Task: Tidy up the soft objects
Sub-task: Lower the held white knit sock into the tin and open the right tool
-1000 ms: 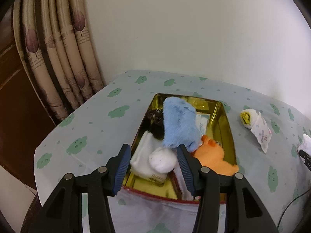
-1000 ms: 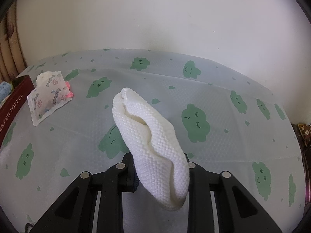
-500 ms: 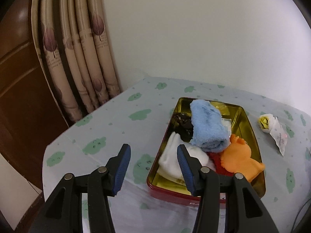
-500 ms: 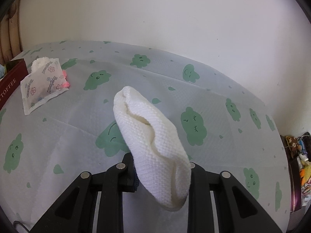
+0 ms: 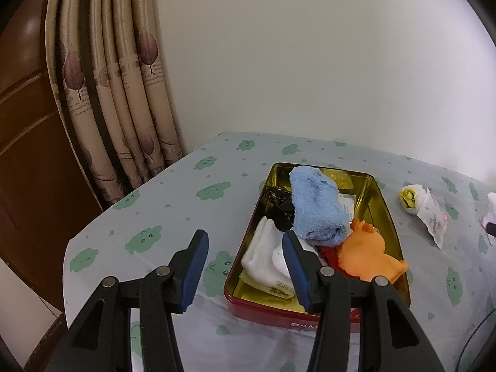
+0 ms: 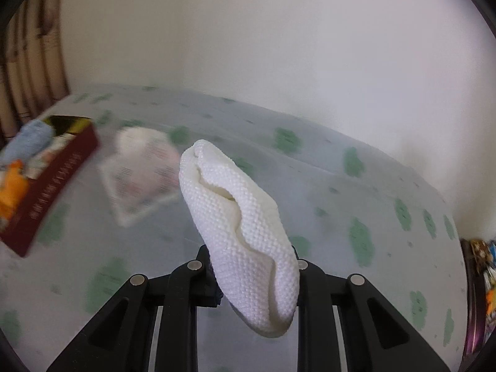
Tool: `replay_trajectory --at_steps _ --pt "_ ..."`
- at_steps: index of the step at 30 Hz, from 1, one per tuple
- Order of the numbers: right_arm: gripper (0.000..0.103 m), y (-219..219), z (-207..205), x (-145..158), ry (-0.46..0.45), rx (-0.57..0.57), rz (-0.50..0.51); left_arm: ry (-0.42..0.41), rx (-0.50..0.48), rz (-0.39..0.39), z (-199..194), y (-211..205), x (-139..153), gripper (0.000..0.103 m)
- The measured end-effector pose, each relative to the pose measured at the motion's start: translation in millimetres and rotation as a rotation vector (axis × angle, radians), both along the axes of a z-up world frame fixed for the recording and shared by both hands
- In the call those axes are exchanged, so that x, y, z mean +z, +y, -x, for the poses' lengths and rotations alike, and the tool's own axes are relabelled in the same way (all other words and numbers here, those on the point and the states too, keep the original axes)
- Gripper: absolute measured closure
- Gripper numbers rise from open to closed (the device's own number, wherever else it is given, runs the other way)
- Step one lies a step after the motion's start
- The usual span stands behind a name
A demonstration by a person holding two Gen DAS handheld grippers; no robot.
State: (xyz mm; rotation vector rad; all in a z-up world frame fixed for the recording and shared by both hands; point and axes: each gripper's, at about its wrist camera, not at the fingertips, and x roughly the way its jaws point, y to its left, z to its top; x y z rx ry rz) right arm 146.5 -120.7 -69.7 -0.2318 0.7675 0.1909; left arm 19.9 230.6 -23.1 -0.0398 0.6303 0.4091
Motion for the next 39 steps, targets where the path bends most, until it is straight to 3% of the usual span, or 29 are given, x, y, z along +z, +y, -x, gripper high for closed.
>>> replay_trajectory --at_steps 18,23,32,39 --pt "0.082 157.8 33.0 38.3 -0.003 0.335 -0.081 -0.009 0.158 0.141 9.0 41.7 -2.6 0.052" --pt "0.082 198.7 35.7 43.9 -0.011 0.401 -0.070 -0.018 0.226 0.134 14.1 50.7 -1.5 0.052" --pt "0.082 257.9 -7.6 32.0 0.023 0.389 -0.033 -0.033 0.250 0.165 17.7 58.7 -0.4 0.052" --pt "0.079 279.4 -31.0 12.3 0.045 0.369 0.048 -0.023 0.248 0.185 14.6 63.6 -4.4 0.052"
